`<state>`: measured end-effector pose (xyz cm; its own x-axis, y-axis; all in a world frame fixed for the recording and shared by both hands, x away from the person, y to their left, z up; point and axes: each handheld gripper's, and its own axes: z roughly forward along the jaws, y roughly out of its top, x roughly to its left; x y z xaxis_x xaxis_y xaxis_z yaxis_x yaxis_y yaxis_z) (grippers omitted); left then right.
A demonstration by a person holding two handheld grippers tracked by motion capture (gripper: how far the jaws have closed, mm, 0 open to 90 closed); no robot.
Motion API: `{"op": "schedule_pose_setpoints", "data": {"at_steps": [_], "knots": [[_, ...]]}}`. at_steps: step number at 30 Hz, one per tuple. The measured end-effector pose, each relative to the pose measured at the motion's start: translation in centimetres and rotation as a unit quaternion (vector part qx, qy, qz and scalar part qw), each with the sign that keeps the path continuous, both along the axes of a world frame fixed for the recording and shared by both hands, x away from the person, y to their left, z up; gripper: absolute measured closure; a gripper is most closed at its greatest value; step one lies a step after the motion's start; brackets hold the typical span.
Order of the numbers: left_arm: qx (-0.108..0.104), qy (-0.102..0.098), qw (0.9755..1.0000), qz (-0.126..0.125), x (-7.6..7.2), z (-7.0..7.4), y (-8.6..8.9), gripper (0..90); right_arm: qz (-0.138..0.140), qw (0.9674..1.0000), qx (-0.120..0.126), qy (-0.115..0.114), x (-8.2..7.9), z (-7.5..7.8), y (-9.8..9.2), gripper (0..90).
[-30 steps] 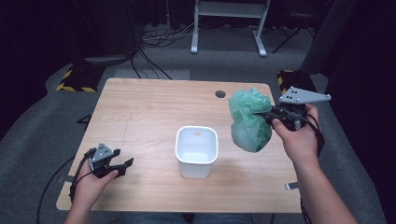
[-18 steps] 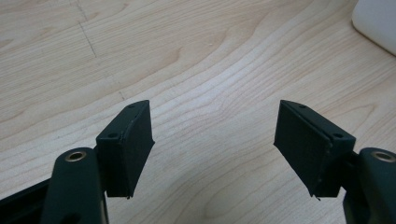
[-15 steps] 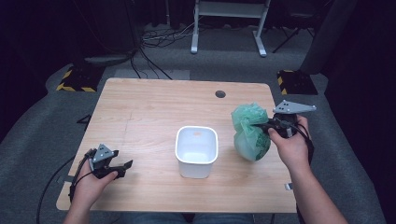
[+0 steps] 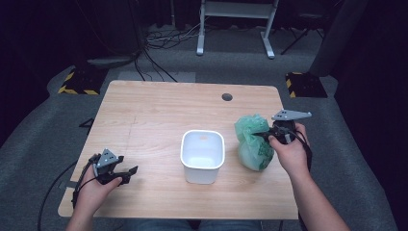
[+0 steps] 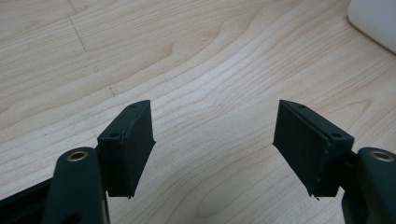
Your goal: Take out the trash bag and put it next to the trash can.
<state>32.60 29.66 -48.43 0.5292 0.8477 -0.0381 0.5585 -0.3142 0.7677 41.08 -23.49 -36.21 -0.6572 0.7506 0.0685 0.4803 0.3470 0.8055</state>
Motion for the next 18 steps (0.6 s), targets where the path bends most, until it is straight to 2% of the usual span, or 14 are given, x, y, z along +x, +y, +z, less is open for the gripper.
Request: {"op": "schedule_pose_setpoints", "data": {"at_steps": [5, 6, 9, 12, 14, 18], "knots": [[-0.001, 0.001, 1.0000, -0.001, 0.0, 0.0, 0.1, 28.7, -0.003, 1.0000, -0.002, 0.001, 0.8, -0.2, 0.5, 84.8], [-0.001, 0.001, 1.0000, -0.001, 0.0, 0.0, 0.1, 28.8, -0.009, 1.0000, 0.001, 0.000, 0.9, -0.1, 0.6, 78.5], [0.001, -0.002, 1.0000, 0.001, -0.1, 0.1, 0.2, 28.8, -0.034, 0.9991, 0.009, -0.023, 1.1, 0.1, 0.7, 52.4], [-0.003, -0.002, 1.0000, 0.003, -0.1, 0.1, 0.2, 28.9, -0.049, 0.9982, 0.012, -0.032, 1.1, 0.4, 0.5, 37.5], [-0.004, -0.001, 1.0000, 0.004, -0.1, 0.0, 0.2, 28.9, -0.057, 0.9976, 0.013, -0.036, 0.8, 0.7, 0.2, 33.8], [-0.001, 0.000, 1.0000, 0.001, 0.0, 0.0, 0.2, 28.9, -0.057, 0.9974, 0.015, -0.042, 0.2, 1.0, -0.4, 33.7]]}}
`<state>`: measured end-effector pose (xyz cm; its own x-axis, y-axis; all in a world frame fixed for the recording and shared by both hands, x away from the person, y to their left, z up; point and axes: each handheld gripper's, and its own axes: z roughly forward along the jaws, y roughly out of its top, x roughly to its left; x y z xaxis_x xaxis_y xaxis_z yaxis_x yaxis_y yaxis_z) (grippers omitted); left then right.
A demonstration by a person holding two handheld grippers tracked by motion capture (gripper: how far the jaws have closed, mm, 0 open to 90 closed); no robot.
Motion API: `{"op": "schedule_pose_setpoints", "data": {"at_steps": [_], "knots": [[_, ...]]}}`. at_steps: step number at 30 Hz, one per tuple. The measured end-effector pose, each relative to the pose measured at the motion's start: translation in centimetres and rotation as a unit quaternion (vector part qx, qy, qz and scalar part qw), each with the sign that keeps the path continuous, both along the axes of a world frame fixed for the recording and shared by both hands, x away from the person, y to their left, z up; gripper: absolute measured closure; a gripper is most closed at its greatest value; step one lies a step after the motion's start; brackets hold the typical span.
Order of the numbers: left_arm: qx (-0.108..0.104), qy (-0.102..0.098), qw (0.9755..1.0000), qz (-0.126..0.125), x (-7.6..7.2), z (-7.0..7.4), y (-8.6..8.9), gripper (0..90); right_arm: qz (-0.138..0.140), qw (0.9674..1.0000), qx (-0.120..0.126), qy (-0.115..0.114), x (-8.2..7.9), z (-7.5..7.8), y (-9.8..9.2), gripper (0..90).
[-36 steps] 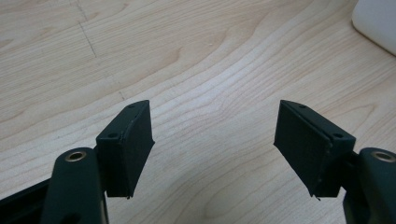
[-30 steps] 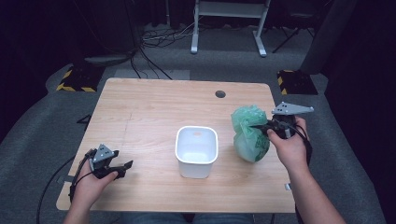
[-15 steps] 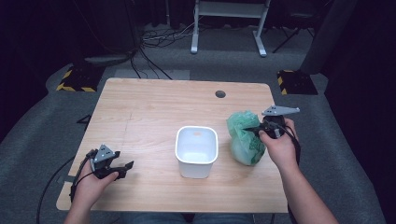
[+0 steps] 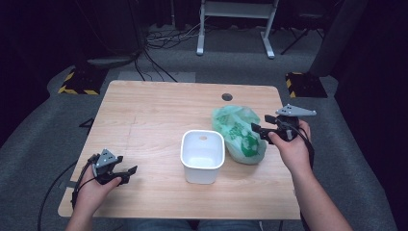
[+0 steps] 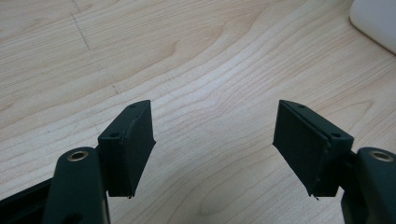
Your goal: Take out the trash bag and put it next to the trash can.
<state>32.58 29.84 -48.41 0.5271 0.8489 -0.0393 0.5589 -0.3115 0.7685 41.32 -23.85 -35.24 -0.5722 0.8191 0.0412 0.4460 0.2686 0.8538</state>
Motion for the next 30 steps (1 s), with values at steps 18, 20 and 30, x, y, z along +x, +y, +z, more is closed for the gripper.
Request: {"op": "schedule_pose_setpoints", "data": {"at_steps": [18, 20, 30], "knots": [[-0.003, -0.005, 0.9999, 0.013, -0.6, 0.5, 0.9, 28.8, -0.011, 0.9999, -0.001, 0.012, -2.5, -2.1, -3.5, 33.4], [-0.003, -0.004, 0.9999, 0.014, -0.6, 0.5, 1.0, 28.4, -0.014, 0.9998, -0.001, 0.016, -2.8, -2.7, -4.0, 33.1], [0.000, 0.004, 0.9998, 0.018, -0.7, 0.3, 1.4, 27.9, -0.028, 0.9986, -0.006, 0.044, -3.6, -5.5, -6.1, 31.1]]}}
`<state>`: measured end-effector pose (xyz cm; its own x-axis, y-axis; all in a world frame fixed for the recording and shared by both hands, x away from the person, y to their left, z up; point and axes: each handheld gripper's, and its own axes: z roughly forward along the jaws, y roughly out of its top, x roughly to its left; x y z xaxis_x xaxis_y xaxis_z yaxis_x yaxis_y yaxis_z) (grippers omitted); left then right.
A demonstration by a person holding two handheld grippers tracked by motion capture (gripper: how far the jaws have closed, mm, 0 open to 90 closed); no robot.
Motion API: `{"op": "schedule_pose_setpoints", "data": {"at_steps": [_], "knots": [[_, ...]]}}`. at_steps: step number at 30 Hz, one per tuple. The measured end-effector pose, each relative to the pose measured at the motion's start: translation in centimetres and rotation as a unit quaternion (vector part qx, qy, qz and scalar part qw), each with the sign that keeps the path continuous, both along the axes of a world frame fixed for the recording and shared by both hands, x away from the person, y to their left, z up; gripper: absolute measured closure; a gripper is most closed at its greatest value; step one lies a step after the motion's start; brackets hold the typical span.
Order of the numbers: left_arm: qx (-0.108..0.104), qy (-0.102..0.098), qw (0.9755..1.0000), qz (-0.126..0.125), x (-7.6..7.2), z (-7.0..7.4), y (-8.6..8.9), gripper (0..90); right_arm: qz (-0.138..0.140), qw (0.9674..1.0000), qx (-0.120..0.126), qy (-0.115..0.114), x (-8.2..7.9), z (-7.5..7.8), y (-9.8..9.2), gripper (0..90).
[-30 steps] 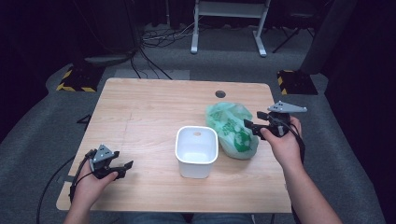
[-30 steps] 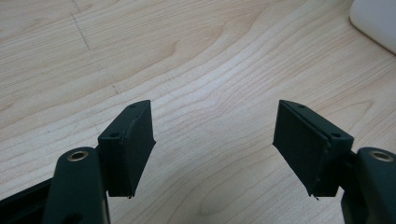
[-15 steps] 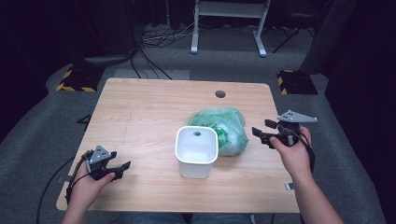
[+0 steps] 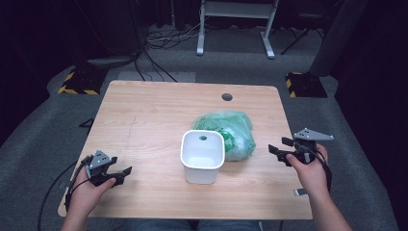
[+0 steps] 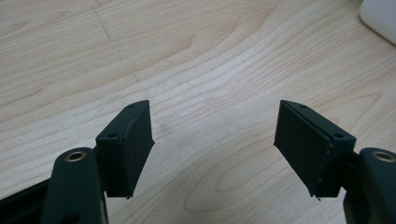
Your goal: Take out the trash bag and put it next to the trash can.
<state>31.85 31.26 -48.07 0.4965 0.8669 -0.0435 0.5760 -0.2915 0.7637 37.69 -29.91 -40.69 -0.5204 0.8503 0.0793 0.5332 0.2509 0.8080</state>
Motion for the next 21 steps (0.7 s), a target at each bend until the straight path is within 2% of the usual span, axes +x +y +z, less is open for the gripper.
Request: {"op": "schedule_pose_setpoints", "data": {"at_steps": [5, 9, 13, 21], "knots": [[0.003, 0.001, 1.0000, 0.001, 0.0, -0.1, 0.2, 27.8, 0.009, 0.9999, -0.009, 0.009, -0.5, -1.6, -0.7, 29.1], [0.005, 0.002, 1.0000, -0.001, 0.0, -0.1, 0.2, 27.7, 0.005, 0.9997, -0.012, 0.020, -0.9, -2.8, -1.1, 28.6], [0.001, 0.008, 1.0000, 0.000, 0.0, -0.2, 0.2, 27.6, 0.008, 0.9997, -0.010, 0.023, -1.3, -3.7, -1.5, 27.1], [0.007, 0.014, 0.9999, -0.002, 0.0, -0.5, 0.1, 27.3, 0.010, 0.9993, -0.023, 0.029, -2.0, -5.5, -1.9, 25.7]]}}
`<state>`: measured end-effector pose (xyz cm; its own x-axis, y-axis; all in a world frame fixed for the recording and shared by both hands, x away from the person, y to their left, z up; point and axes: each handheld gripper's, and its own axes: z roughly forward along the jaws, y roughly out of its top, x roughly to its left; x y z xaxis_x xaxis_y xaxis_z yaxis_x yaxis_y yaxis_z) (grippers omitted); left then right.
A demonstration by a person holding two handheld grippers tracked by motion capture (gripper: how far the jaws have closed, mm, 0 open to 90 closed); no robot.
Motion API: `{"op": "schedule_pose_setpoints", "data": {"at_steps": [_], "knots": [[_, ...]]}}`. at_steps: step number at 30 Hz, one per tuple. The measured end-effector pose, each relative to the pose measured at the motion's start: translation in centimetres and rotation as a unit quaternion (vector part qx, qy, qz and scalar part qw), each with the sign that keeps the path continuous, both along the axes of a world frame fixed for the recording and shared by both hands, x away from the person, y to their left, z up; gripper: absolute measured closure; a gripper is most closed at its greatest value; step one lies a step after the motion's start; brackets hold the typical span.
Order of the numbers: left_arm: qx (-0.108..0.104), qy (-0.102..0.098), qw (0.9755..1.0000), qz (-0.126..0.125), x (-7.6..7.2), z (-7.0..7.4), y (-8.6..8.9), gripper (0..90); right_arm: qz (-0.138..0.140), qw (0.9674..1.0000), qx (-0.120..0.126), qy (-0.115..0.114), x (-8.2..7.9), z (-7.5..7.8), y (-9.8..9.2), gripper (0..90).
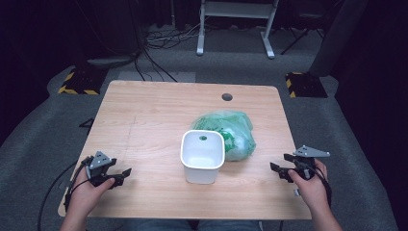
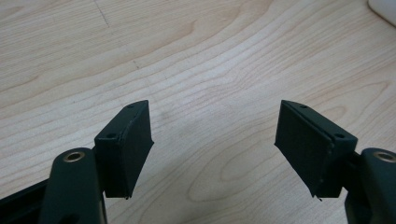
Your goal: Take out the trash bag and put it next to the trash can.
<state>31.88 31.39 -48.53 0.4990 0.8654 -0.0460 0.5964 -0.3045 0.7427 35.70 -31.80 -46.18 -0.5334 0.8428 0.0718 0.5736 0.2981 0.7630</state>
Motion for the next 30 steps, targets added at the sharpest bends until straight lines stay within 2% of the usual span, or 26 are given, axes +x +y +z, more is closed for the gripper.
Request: {"op": "schedule_pose_setpoints", "data": {"at_steps": [3, 15, 21, 26, 30], "knots": [[0.004, -0.002, 1.0000, 0.000, 0.0, -0.1, 0.0, 27.1, 0.000, 1.0000, -0.005, 0.003, -0.3, -0.5, -0.1, 25.3], [0.015, 0.016, 0.9997, -0.011, 0.1, -0.5, -0.1, 25.0, 0.001, 0.9998, -0.019, 0.005, -1.1, -2.6, 0.3, 24.2], [0.022, 0.014, 0.9997, -0.003, 0.1, -0.5, -0.1, 23.9, 0.003, 0.9994, -0.033, 0.003, -1.4, -3.2, 0.5, 23.5], [0.030, 0.034, 0.9989, -0.004, 0.1, -1.0, -0.1, 21.9, 0.005, 0.9991, -0.043, 0.005, -1.6, -3.8, 0.8, 22.6], [0.036, 0.040, 0.9985, -0.007, 0.2, -1.4, -0.2, 20.3, 0.005, 0.9992, -0.040, 0.003, -1.7, -4.1, 1.0, 21.2]]}}
